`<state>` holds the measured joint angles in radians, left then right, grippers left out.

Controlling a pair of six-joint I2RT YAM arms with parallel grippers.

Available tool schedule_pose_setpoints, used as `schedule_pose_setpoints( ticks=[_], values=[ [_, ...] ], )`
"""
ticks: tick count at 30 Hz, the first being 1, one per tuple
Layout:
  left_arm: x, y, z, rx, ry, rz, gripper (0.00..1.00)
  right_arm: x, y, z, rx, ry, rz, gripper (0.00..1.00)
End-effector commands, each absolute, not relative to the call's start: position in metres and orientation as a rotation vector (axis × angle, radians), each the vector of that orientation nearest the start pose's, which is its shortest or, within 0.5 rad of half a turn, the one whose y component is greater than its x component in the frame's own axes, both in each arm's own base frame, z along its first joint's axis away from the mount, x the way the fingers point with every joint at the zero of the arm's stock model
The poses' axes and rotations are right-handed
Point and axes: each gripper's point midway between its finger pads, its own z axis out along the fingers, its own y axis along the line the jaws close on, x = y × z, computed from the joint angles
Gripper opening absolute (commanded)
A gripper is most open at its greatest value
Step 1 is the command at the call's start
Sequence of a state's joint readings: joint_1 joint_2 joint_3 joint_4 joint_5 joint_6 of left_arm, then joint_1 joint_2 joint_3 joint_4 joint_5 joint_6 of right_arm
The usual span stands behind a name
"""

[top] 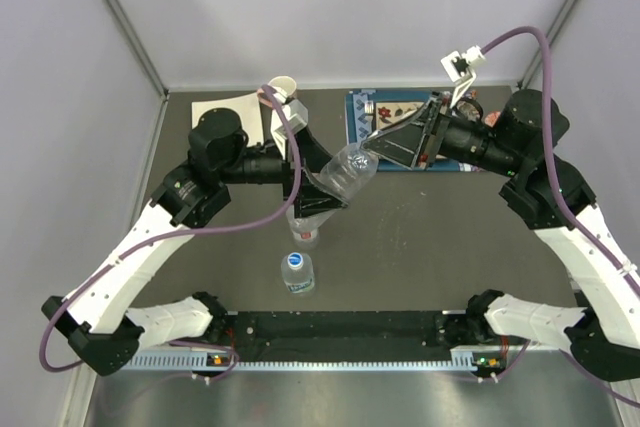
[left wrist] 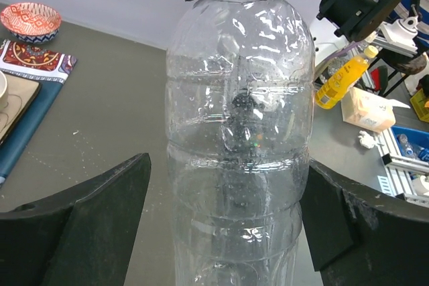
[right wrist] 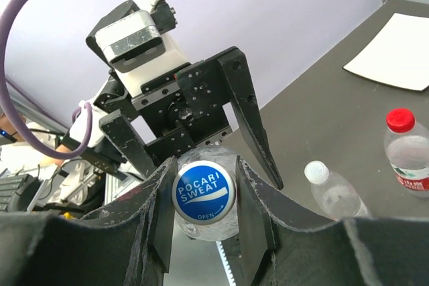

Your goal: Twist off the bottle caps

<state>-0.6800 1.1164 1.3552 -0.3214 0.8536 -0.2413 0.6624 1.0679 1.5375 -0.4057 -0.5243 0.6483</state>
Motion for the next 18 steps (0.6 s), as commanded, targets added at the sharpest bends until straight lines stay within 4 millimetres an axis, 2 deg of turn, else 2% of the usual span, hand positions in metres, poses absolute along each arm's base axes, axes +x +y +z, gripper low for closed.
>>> schedule_pose_setpoints(
  ticks=[1, 2, 3, 6, 7, 8, 9, 11, 12, 13, 15, 18],
  values=[
    [0.147, -0.299, 0.421, 1.060, 1.405, -1.367, 0.89, 0.157, 0.261, 0.519, -0.474, 1.490, 1.444, 0.00],
    [0.147, -0.299, 0.418, 1.053, 1.415, -1.368, 0.86, 0.157, 0.260, 0.520, -0.475, 1.481, 1.442, 0.00],
    [0.148, -0.299, 0.418, 1.050, 1.411, -1.363, 0.75, 0.157, 0.260, 0.519, -0.473, 1.483, 1.442, 0.00],
    [0.148, -0.299, 0.416, 1.043, 1.415, -1.358, 0.62, 0.157, 0.259, 0.516, -0.468, 1.487, 1.436, 0.00],
    [0.148, -0.299, 0.415, 1.042, 1.415, -1.357, 0.61, 0.157, 0.259, 0.513, -0.469, 1.492, 1.433, 0.00],
    [0.148, -0.298, 0.415, 1.041, 1.413, -1.355, 0.60, 0.156, 0.258, 0.512, -0.473, 1.489, 1.426, 0.04],
    [0.148, -0.298, 0.415, 1.039, 1.412, -1.349, 0.59, 0.157, 0.256, 0.511, -0.471, 1.490, 1.417, 0.31],
    [0.149, -0.296, 0.416, 1.026, 1.410, -1.329, 0.56, 0.157, 0.252, 0.510, -0.470, 1.481, 1.384, 0.50],
    [0.150, -0.296, 0.417, 1.023, 1.401, -1.314, 0.53, 0.158, 0.250, 0.505, -0.460, 1.505, 1.364, 0.62],
    [0.151, -0.295, 0.418, 1.019, 1.397, -1.302, 0.49, 0.161, 0.246, 0.509, -0.439, 1.500, 1.336, 0.67],
    [0.157, -0.293, 0.419, 0.988, 1.402, -1.257, 0.47, 0.163, 0.243, 0.509, -0.440, 1.502, 1.299, 0.76],
    [0.168, -0.292, 0.422, 0.931, 1.413, -1.188, 0.47, 0.168, 0.235, 0.518, -0.394, 1.492, 1.254, 0.81]
  ],
)
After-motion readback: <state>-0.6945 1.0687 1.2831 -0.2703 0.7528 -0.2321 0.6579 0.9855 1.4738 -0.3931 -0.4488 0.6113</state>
